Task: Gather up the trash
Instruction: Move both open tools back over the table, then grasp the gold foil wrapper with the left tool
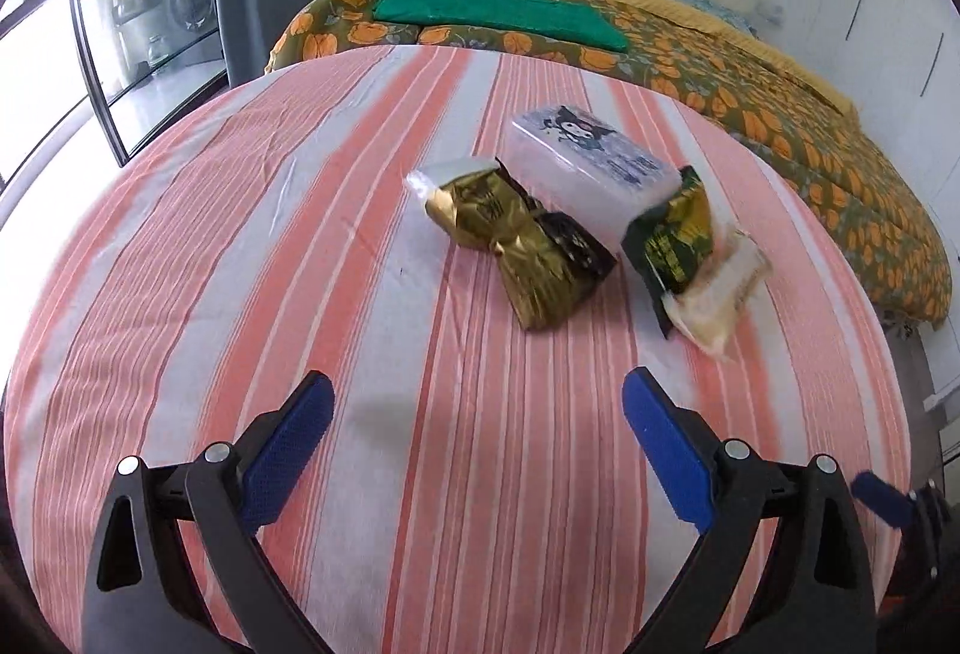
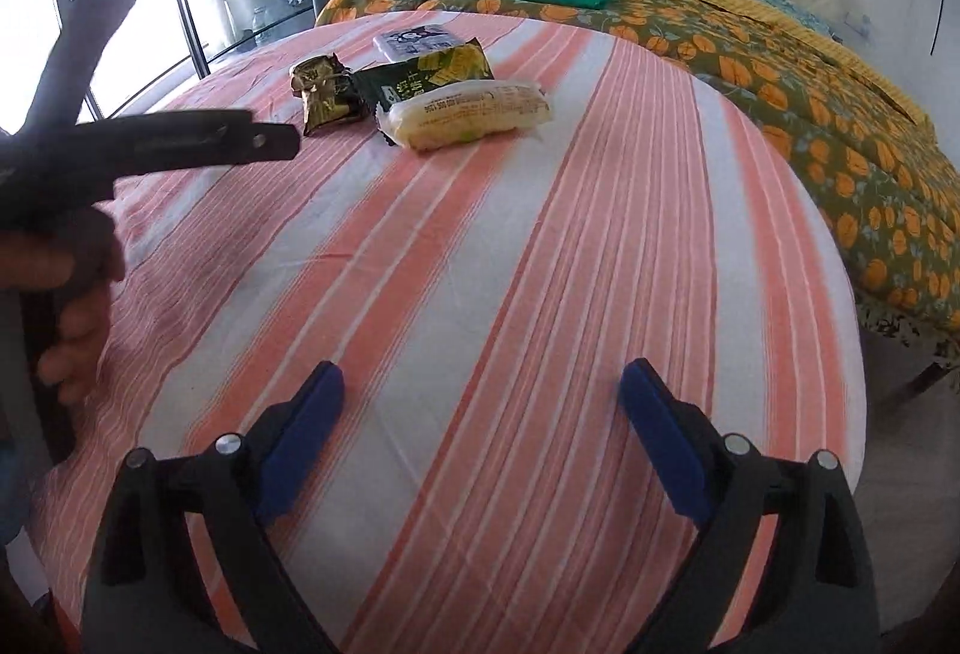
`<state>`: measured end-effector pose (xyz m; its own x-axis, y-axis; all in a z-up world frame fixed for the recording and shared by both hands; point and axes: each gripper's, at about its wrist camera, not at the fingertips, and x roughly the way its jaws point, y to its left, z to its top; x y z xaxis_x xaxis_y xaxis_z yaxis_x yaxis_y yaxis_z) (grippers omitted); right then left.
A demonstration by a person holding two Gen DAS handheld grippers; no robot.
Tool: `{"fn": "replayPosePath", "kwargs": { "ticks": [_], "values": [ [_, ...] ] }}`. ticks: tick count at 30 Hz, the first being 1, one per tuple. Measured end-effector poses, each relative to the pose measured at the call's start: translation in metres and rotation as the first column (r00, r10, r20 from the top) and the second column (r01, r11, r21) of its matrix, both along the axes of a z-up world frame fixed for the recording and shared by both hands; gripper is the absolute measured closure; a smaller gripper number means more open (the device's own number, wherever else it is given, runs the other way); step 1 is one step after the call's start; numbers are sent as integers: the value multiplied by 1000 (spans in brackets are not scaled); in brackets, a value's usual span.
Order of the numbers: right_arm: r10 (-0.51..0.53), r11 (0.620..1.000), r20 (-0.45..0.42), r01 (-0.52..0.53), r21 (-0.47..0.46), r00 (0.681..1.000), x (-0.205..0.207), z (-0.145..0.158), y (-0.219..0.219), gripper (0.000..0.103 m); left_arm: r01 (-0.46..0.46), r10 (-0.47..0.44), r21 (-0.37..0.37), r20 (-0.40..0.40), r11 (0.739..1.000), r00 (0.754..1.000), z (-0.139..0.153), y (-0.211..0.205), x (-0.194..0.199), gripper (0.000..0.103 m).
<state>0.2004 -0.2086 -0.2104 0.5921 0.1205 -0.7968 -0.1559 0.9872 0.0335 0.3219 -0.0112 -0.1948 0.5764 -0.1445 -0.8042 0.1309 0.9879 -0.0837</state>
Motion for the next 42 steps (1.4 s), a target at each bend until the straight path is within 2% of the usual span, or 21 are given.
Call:
{"fn": "replayPosePath", "kwargs": {
  "ticks": [6,12,15,18,20,22,24,28,30,32,33,35,37,42],
  "values": [
    [-3,1000,1,3,3,1000,2,-1,1,11,-19,20,68,-15,998,1000,-5,-6,33,7],
    [-3,1000,2,3,2,1000,2,-1,1,11,-134,136,68,-29,989,990,-3,45,36,8],
    [-3,1000,3,3,1,1000,3,-1,1,11,-162,164,56,-20,985,986,4,67,31,8],
    [-4,1000,7,4,-6,1000,2,0,3,11,-131,132,-30,11,991,991,17,72,26,8],
    [-5,1000,8,5,-7,1000,2,0,3,11,-77,79,-87,25,993,997,24,62,29,8],
    [-5,1000,7,5,-6,1000,3,0,3,11,-41,43,-84,27,996,999,24,45,37,8],
    [-5,1000,8,5,-7,1000,2,0,3,11,-35,36,-50,23,998,999,20,30,50,8],
    [-6,1000,10,6,-10,1000,3,-1,4,11,-85,84,-39,-28,996,996,3,20,74,21],
    [-6,1000,8,6,-6,1000,2,-1,3,11,-89,89,-7,-21,996,996,0,16,77,24],
    [-6,1000,7,6,-4,1000,3,-1,3,11,-68,68,8,-15,998,998,1,13,76,38],
    [-7,1000,7,7,-4,1000,2,-1,3,11,-58,58,16,-12,998,998,2,12,75,56],
    [-7,1000,8,7,-5,1000,2,-1,3,11,-27,27,20,-16,999,1000,3,13,72,66],
    [-7,1000,7,7,-3,1000,2,-1,3,11,-3,3,9,-28,1000,1000,5,18,66,71],
    [-7,1000,7,7,-3,1000,2,-1,3,11,83,-83,-2,-52,997,995,17,42,20,72]
  ]
}}
